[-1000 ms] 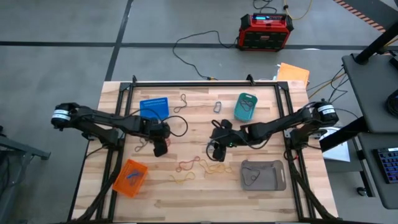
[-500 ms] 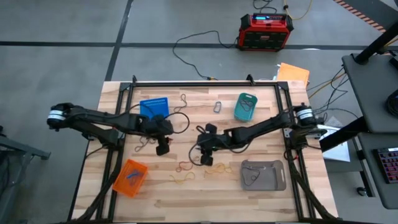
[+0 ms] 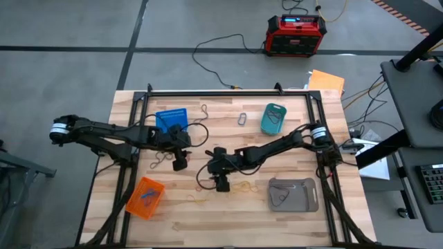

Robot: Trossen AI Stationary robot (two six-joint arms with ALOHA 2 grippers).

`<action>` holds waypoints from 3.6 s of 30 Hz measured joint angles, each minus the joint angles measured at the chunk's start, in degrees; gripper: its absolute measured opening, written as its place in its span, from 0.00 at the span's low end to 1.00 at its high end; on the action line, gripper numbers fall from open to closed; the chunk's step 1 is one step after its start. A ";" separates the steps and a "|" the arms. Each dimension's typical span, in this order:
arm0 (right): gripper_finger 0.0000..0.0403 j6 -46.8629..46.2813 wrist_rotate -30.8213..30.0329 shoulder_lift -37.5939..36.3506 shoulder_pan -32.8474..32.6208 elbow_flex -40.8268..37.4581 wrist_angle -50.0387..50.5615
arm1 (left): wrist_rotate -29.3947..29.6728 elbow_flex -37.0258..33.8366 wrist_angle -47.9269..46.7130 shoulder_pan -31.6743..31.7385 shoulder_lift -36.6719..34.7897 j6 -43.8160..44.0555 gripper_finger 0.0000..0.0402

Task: Sort rubber bands into baskets
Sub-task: Put the bottom orange rubber band into the left blue bin

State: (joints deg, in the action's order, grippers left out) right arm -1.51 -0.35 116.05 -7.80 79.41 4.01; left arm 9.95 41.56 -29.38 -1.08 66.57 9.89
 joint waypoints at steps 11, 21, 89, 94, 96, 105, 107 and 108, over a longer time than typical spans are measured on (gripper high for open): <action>0.50 1.32 5.37 1.28 -0.91 -0.24 1.79 | -0.17 -0.50 4.42 0.00 -0.09 0.00 0.28; 0.50 9.11 5.88 3.90 -0.71 -1.00 1.21 | -0.35 -0.81 6.53 0.00 0.90 0.30 0.28; 0.02 29.83 -17.82 -13.40 -0.14 -2.42 -6.53 | -12.21 -1.64 22.65 -0.63 4.32 -3.64 0.43; 0.02 30.26 -17.82 -13.42 -0.05 -1.98 -6.42 | -12.17 -1.55 22.99 -0.63 6.57 -3.39 0.27; 0.02 30.14 -17.82 -13.42 -0.05 -1.98 -6.36 | -12.13 -1.55 22.94 -0.63 6.90 -3.38 0.13; 0.07 23.01 -17.67 -13.66 1.03 -1.98 -5.34 | -11.94 -1.53 24.13 -0.63 6.61 -3.21 0.00; 0.11 21.51 -17.69 -13.68 1.58 -1.96 -4.43 | -11.95 -1.32 24.21 -0.63 6.56 -3.17 0.00; 0.14 20.66 -17.68 -13.68 1.91 -1.96 -4.05 | -11.95 -1.12 24.29 -0.63 6.56 -3.16 0.00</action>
State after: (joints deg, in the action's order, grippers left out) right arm 19.15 -18.03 102.37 -5.89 77.45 -0.04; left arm -2.00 40.44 -5.10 -1.72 73.12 6.73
